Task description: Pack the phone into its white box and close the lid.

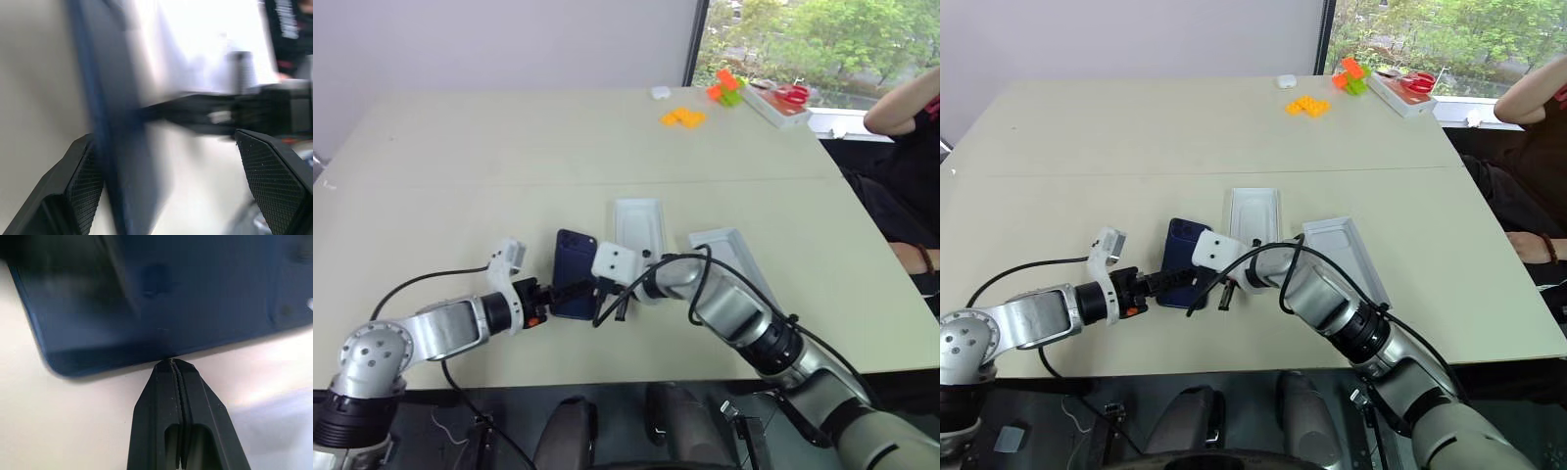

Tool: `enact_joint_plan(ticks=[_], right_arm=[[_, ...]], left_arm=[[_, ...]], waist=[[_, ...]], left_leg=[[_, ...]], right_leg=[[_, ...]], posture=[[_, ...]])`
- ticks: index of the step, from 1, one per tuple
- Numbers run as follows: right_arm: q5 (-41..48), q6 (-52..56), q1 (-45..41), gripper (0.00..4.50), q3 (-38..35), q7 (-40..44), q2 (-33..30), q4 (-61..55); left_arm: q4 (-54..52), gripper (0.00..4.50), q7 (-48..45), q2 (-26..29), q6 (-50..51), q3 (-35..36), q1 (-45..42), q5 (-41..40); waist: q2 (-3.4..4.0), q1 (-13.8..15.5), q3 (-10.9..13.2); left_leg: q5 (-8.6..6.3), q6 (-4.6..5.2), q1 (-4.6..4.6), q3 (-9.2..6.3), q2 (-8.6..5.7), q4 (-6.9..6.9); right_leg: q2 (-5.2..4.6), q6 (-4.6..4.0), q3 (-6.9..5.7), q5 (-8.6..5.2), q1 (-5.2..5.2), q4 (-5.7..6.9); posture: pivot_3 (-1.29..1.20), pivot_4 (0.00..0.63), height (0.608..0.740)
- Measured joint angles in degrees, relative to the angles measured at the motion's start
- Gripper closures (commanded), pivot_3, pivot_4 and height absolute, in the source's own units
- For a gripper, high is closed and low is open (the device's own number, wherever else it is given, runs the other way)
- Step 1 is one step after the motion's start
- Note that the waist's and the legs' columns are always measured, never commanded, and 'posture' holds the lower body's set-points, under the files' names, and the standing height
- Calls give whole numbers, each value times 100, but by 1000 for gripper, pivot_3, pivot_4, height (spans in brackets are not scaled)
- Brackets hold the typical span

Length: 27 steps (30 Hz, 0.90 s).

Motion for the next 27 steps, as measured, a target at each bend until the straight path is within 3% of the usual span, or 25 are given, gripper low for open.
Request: enact_joint_plan(ticks=[26, 27], right_arm=[[30, -67, 3, 4481, 1, 71, -5, 3], [31, -72, 3, 4500, 1, 73, -4, 3]], left_arm=[[302, 242, -56, 429, -77, 33, 219, 275], [303, 477, -58, 429, -77, 44, 219, 275]], waist=[[1, 12, 4], [1, 14, 4]], left_leg=[[3, -5, 3, 0, 1, -55], [4, -5, 3, -1, 1, -61]], right_leg=[[1, 0, -2, 0, -2, -48], [3, 0, -3, 0, -3, -53]], posture=[[0, 150, 740], [0, 150, 740]])
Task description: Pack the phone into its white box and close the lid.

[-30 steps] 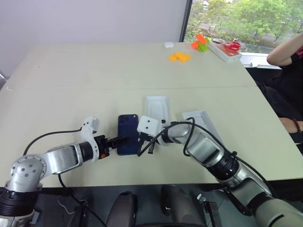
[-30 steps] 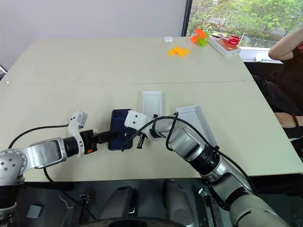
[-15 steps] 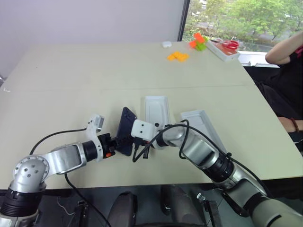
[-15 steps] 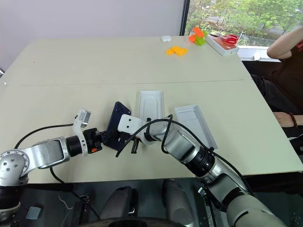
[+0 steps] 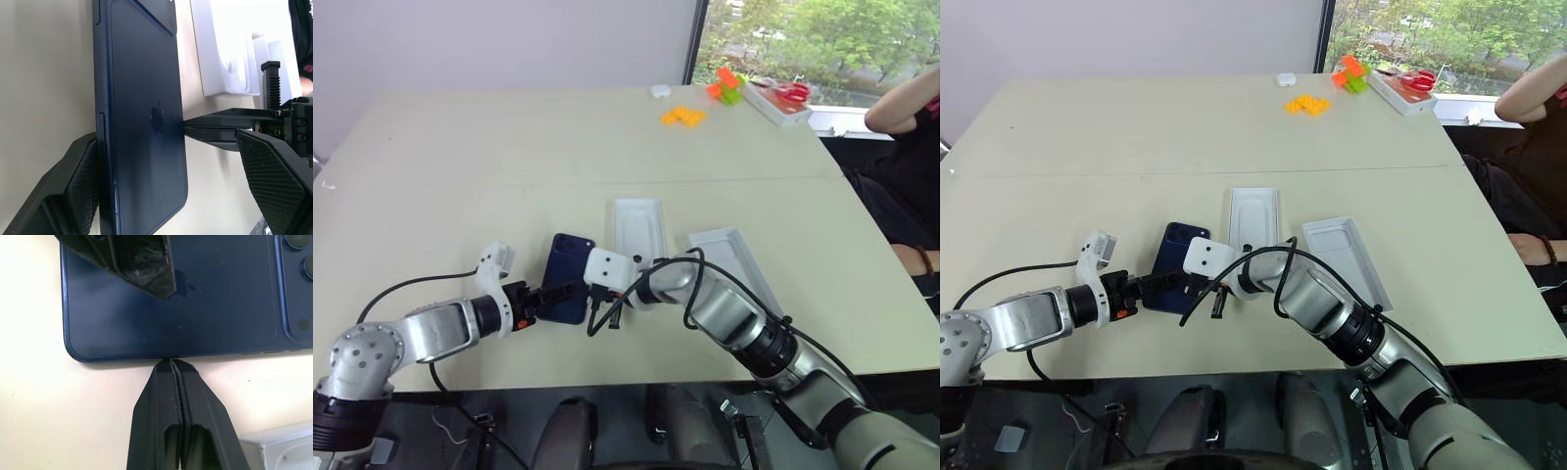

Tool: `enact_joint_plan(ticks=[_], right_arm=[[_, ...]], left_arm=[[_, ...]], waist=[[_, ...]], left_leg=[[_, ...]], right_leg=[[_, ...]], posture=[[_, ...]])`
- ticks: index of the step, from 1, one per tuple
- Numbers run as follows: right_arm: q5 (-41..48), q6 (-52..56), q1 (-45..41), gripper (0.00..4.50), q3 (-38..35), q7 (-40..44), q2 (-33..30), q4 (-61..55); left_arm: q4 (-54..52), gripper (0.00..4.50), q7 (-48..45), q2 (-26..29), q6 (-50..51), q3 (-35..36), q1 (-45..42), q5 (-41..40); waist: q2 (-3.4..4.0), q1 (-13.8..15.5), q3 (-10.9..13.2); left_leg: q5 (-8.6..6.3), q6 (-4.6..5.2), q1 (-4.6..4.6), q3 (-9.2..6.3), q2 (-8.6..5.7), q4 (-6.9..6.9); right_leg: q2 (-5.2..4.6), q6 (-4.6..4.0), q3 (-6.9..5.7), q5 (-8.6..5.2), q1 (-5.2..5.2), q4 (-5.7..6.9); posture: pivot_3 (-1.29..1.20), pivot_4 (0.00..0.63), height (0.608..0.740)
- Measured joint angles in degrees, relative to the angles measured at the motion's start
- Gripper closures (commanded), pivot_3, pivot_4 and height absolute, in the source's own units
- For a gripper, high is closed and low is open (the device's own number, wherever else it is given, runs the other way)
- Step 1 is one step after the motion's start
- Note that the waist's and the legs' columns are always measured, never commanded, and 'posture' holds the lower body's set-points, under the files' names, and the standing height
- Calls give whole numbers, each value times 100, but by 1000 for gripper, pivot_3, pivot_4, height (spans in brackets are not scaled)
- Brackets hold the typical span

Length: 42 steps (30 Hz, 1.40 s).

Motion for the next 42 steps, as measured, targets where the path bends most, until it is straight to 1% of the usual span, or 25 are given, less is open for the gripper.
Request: enact_joint_plan(ticks=[2, 6, 13, 18, 20, 22, 23, 25, 31, 35, 39, 42], right_arm=[[3, -13, -1, 4500, 0, 6, 2, 0], [-3, -37, -3, 4500, -1, 11, -1, 0], [-39, -87, -15, 4500, -5, 31, -83, 1], [-14, -14, -7, 4500, -84, 93, -343, -176], [10, 50, 5, 4500, -154, 114, -476, -320], [49, 140, 16, 4500, -252, 127, -579, -449], [58, 159, 15, 4500, -271, 127, -614, -495], [79, 202, 53, 4500, -291, 142, -678, -631], [213, 367, 172, 4500, -521, 206, -1088, -1103], [390, 348, 223, 4500, -780, 329, -1401, -1411], [576, 151, 248, 4500, -1086, 499, -1685, -1680], [623, 68, 246, 4500, -1220, 491, -1755, -1658]], left_arm=[[16, 1132, 0, 5, -2, 18, 1, 13], [19, 3134, -15, 9, -2, 56, 11, 13], [8, 3134, -58, 17, -1, 150, 122, 1], [-14, 3134, -106, 17, -1, 163, 249, 1], [-15, 3674, -111, 18, -1, 166, 279, -1], [-95, 4381, -235, 14, -23, 236, 256, -135], [-196, 4477, -256, 18, -19, 249, 219, -169], [-172, 4477, -256, 32, -15, 250, 234, -163], [-193, 4477, -328, 32, -45, 300, 316, -169], [-203, 4477, -340, -65, -259, 552, 506, -273], [-202, 4477, -310, -173, -569, 875, 489, -513], [-192, 4477, -227, -215, -653, 872, 387, -577]], waist=[[0, 2, 0], [0, -4, 0], [1, 0, 0], [1, 17, 1], [1, 18, 1], [-2, 24, -1], [-2, 22, -1], [2, 6, 1], [2, 5, 1], [2, 16, 4], [0, 29, 4], [0, 30, 4]], left_leg=[[0, 0, -2, -1, 0, -10], [0, 0, -6, 2, 0, -13], [-1, 0, -7, 3, 0, -13], [-1, 0, -12, 1, -1, -13], [-1, 0, -13, 2, -2, -13], [-1, 0, -12, 0, -2, -13], [-1, 0, -8, 0, -2, -13], [-1, 0, -8, 1, -1, -13], [-1, 0, -9, 2, -1, -14], [-1, 0, -17, 0, 0, -14], [-1, 0, -19, 0, 0, -14], [-1, 0, -21, 2, -2, -13]], right_leg=[[0, -18, -2, 11, 0, -10], [-4, -19, -2, 12, 0, -21], [-5, -19, -2, 12, 0, -23], [-7, -19, -4, 12, -1, -27], [-9, -19, -4, 12, -1, -28], [-9, -19, -5, 12, 1, -28], [-9, -16, -6, 10, 5, -29], [-7, -1, -5, 1, 3, -28], [-6, -1, -6, 1, 2, -28], [-7, -2, -6, 1, -5, -28], [-8, -1, -8, 0, -5, -31], [-9, -1, -7, 1, -4, -33]], posture=[[0, 150, 740], [0, 150, 740], [0, 150, 740], [0, 150, 740], [0, 150, 740], [0, 150, 740], [0, 150, 740], [0, 150, 740], [0, 150, 740], [0, 150, 740], [0, 150, 740], [0, 150, 740]])
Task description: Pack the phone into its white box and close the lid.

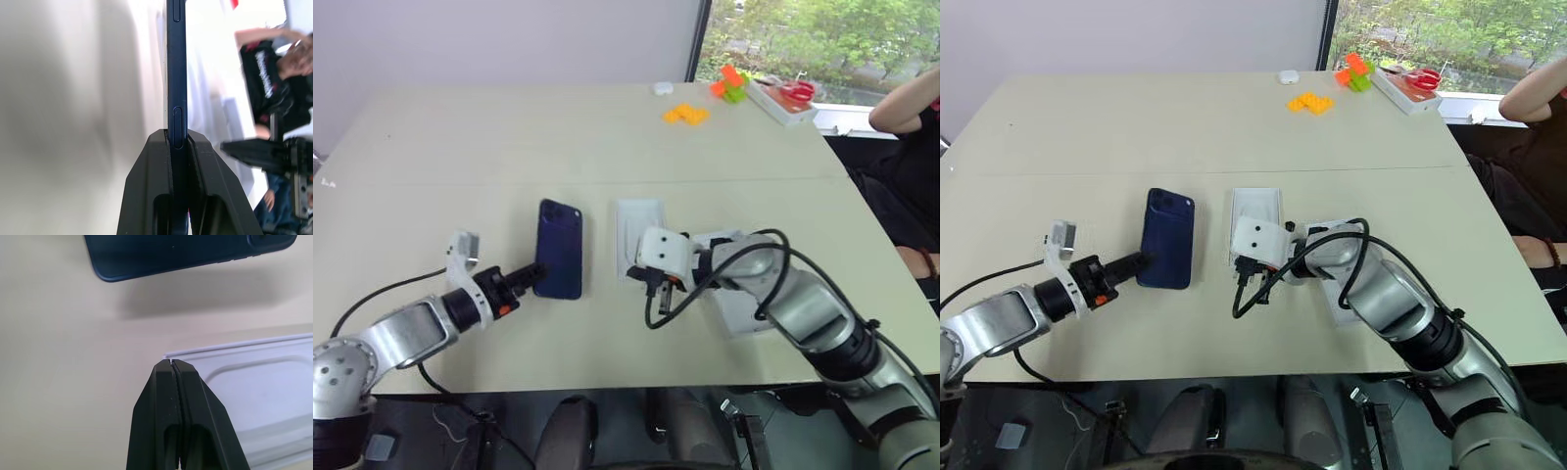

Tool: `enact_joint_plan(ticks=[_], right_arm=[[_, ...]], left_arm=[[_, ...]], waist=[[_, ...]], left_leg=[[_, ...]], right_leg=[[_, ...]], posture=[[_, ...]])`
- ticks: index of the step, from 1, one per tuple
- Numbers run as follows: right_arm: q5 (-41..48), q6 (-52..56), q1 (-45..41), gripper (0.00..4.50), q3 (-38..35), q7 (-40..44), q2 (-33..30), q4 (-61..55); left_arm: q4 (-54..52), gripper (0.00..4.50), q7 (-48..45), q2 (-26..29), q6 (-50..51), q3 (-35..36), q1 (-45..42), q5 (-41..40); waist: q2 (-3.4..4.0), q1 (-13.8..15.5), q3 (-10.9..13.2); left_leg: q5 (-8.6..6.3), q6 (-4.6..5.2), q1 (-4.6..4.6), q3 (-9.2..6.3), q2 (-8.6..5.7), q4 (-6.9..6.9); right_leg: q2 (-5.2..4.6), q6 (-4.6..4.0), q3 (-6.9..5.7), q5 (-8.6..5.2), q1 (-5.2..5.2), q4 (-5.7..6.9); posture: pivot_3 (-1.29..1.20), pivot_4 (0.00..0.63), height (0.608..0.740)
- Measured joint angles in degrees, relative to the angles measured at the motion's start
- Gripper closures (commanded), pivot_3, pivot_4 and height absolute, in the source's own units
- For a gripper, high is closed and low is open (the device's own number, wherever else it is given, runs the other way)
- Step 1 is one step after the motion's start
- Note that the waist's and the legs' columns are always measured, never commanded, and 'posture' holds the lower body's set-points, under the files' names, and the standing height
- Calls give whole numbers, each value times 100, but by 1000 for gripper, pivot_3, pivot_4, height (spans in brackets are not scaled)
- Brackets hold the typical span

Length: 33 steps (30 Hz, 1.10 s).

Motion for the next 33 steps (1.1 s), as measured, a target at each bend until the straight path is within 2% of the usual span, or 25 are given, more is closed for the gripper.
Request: enact_joint_plan(ticks=[4, 8, 13, 18, 25, 33], right_arm=[[-74, -57, -35, 4500, -17, -239, 80, 431], [-101, -135, -25, 4500, -59, -289, 34, 575], [-49, -237, 221, 4500, -511, -231, -396, 550], [-1, -221, 488, 4500, -880, -231, -749, 499], [-1, -204, 723, 4500, -1157, -276, -1026, 445], [1, -201, 877, 4500, -1162, -317, -1083, 359]], left_arm=[[66, 4477, 191, -272, -107, -202, -436, -56], [206, 4477, 648, -835, -303, -609, -1058, -161], [453, 4477, 1343, -1663, -606, -1138, -1708, -47], [723, 4477, 1887, -2138, -582, -1605, -2078, -36], [1270, 4477, 2347, -2336, -304, -1891, -2455, -27], [1625, 4477, 2376, -2558, -154, -1876, -2691, 209]], waist=[[-1, 15, 0], [-3, 24, 0], [-4, 40, 1], [-3, 37, 1], [-3, 21, 1], [-3, 36, 1]], left_leg=[[0, 0, -2, 0, -2, 2], [1, 0, -12, -5, -5, 5], [1, -1, -24, -12, -13, 9], [2, -1, -27, -15, -18, 14], [6, -8, -21, -14, -18, 18], [12, -18, -25, -16, -22, 19]], right_leg=[[0, -18, 0, 12, 1, 1], [-1, -16, 0, 14, 1, -1], [-9, 4, 0, 26, -1, -8], [-5, 3, -3, 26, -3, -7], [12, 3, -5, 26, -2, 6], [3, 3, -7, 27, -1, 5]], posture=[[0, 150, 740], [0, 150, 740], [0, 150, 740], [0, 150, 740], [0, 150, 740], [0, 150, 740]])
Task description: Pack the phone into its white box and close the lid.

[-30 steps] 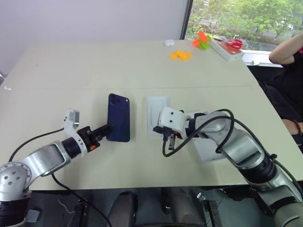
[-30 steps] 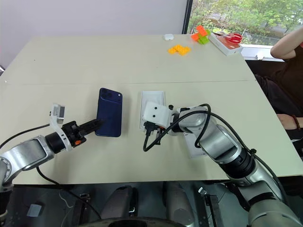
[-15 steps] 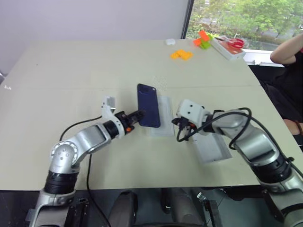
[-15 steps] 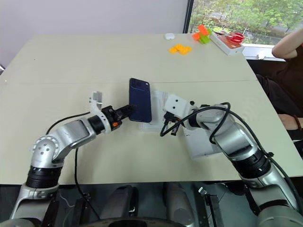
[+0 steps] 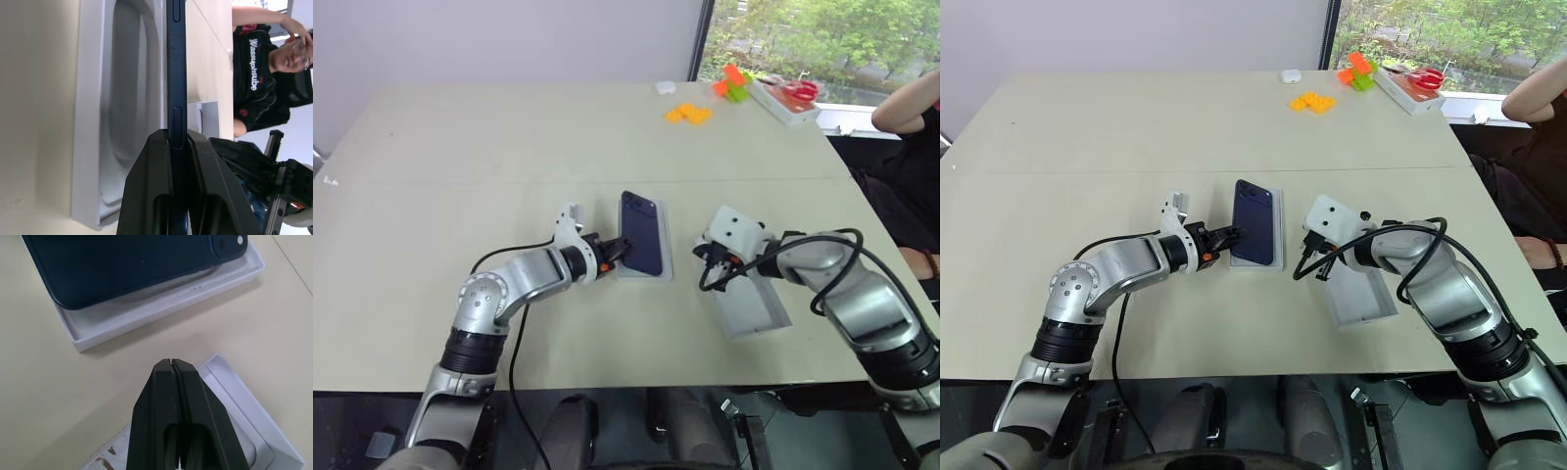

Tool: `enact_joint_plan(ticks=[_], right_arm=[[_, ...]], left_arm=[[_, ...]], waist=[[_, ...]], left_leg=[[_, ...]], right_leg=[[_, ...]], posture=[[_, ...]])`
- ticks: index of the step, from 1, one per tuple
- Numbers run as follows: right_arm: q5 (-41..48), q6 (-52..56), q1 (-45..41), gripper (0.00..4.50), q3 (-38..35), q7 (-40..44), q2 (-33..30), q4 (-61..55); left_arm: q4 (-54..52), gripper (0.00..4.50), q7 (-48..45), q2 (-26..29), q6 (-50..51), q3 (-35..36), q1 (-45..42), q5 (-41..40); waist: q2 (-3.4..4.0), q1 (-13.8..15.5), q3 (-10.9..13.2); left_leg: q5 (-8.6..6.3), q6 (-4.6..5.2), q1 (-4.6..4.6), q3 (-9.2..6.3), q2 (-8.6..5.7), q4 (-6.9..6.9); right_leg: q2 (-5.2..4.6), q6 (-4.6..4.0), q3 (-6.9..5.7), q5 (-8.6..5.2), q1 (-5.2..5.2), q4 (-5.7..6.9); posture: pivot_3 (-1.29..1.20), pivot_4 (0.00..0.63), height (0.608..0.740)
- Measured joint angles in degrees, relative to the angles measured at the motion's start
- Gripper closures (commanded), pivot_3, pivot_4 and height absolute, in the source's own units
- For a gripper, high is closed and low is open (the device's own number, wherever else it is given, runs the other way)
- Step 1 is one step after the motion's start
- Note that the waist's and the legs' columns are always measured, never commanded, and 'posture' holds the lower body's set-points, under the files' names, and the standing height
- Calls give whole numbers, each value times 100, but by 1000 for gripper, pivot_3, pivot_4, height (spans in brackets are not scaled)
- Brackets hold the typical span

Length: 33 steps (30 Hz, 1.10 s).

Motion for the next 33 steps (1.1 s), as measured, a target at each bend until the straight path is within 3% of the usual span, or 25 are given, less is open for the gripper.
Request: enact_joint_plan(ticks=[33], right_arm=[[608, 112, 248, 4500, -178, -10, 49, -317]], left_arm=[[205, 4477, -435, -407, 471, 288, -30, 800]], waist=[[0, 5, 0]], left_leg=[[11, -18, -1, -24, -4, 4]], right_leg=[[-1, -2, -11, 3, 2, 10]], posture=[[0, 150, 740]])
